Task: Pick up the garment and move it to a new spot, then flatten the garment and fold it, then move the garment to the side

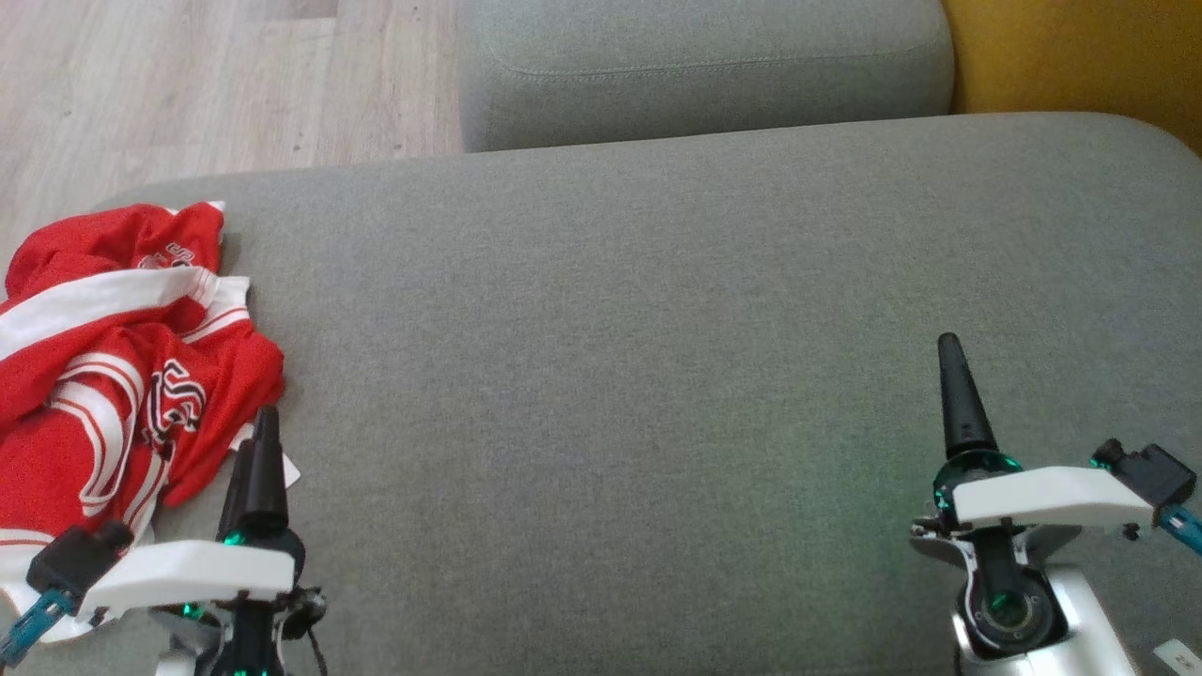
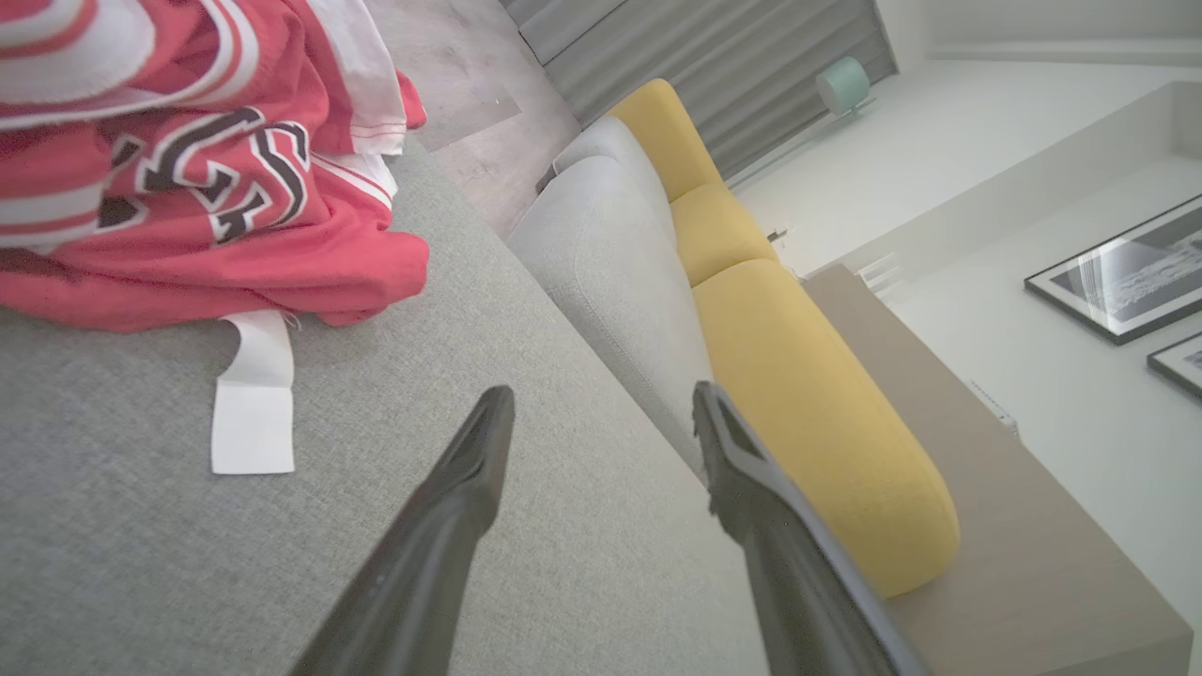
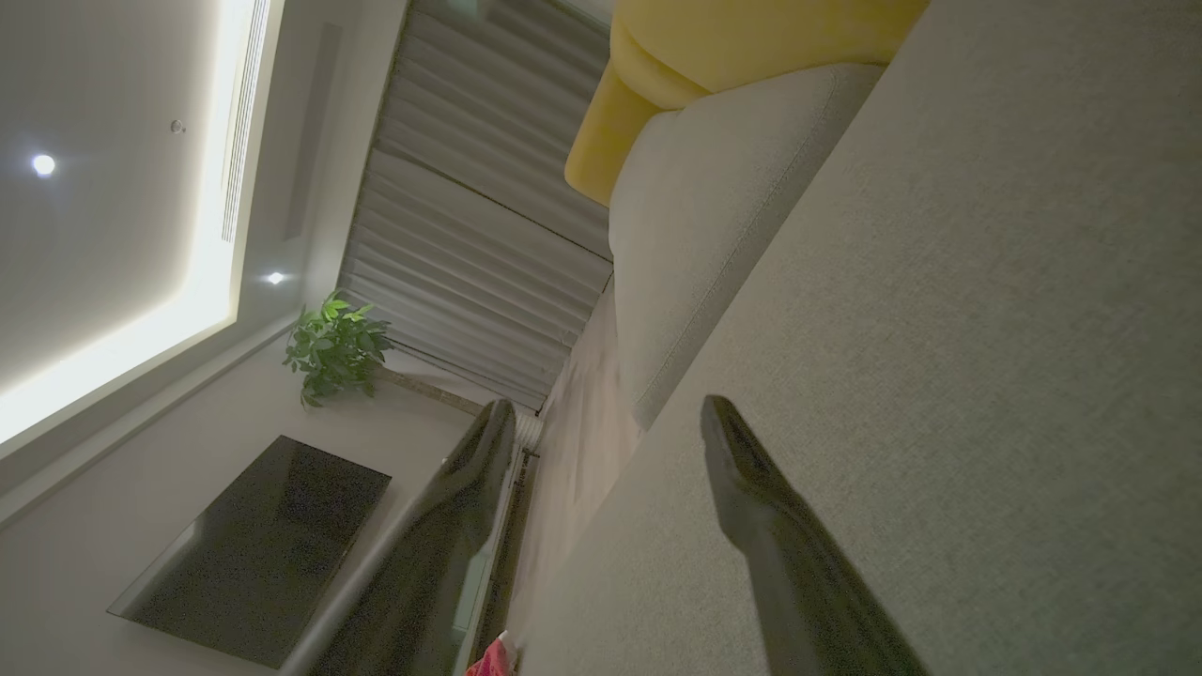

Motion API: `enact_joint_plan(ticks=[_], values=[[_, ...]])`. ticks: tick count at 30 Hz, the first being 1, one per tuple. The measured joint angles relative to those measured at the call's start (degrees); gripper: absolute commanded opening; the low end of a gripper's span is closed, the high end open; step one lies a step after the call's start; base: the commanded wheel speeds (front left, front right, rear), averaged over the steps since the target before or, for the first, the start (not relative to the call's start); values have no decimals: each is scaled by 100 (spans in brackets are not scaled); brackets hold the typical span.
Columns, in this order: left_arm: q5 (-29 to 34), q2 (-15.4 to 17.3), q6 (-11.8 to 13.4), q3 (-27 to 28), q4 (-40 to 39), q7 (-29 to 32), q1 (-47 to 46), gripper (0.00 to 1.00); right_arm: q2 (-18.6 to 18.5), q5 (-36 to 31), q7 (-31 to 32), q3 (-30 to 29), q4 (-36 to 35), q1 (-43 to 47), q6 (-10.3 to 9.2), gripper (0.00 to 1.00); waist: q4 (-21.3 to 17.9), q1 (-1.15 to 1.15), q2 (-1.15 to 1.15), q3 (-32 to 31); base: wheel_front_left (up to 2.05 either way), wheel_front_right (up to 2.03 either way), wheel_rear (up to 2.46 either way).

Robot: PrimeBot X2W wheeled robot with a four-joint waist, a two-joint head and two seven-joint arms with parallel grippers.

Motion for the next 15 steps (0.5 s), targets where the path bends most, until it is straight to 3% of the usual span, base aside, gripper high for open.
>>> enact_joint_plan(ticks=[15], values=[[1798,19,397,-183,-108,-256,-2,100,4,-1786,-246,127,2,-15,0,100,9,0,0,-25,0,0,0]])
